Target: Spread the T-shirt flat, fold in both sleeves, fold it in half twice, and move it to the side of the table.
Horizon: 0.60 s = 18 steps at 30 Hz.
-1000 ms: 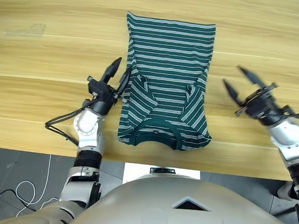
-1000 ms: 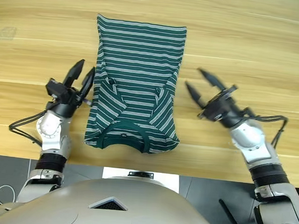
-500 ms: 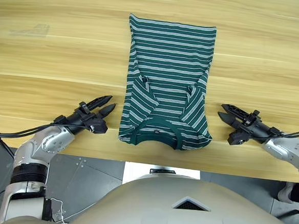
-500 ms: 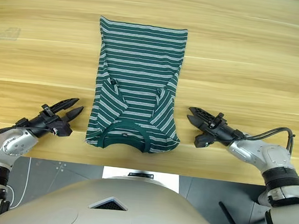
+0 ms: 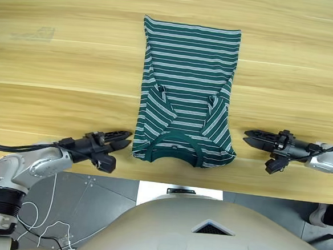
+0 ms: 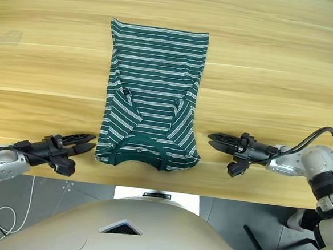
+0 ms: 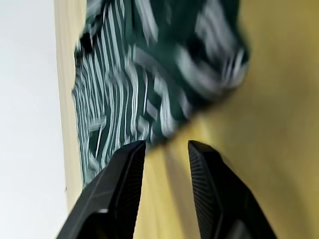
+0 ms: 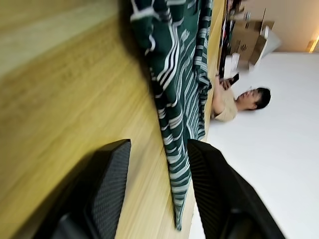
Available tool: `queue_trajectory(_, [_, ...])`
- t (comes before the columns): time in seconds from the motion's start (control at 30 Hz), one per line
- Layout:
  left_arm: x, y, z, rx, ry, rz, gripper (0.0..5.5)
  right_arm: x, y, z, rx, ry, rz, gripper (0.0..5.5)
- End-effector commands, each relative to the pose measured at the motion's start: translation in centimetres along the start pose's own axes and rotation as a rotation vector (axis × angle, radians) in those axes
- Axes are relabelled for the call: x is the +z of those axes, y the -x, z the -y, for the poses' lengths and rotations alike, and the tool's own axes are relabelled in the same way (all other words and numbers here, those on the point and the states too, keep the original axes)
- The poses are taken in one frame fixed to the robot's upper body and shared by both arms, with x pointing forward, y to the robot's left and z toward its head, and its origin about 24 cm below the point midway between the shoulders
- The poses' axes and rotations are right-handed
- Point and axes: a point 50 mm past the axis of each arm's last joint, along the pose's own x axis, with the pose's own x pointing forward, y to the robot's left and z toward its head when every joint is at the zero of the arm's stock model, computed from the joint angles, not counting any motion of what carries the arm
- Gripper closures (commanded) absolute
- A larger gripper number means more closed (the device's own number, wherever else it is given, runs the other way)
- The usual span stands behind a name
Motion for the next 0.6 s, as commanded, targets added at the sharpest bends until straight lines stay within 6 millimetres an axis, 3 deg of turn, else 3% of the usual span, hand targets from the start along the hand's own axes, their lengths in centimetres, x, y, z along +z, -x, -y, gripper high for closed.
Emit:
queue_trajectory(0.03, [-0.1, -0.4, 1.3, -0.12, 0.022, 0.007, 3.89, 0.4, -0.1, -0.2, 0.032, 0.01, 0.06, 3.41])
queue_trajectory(0.4, [-0.3, -1.3, 2.0, -0.134, 0.073, 0.047, 3.89, 2.7, 0.4, -1.4, 0.078, -0.053, 0.176, 3.41])
queue_trajectory(0.6, [0.0, -1.6, 2.1, -0.131, 0.078, 0.067, 3.89, 2.8, -1.3, -1.5, 0.046, -0.048, 0.218, 3.41])
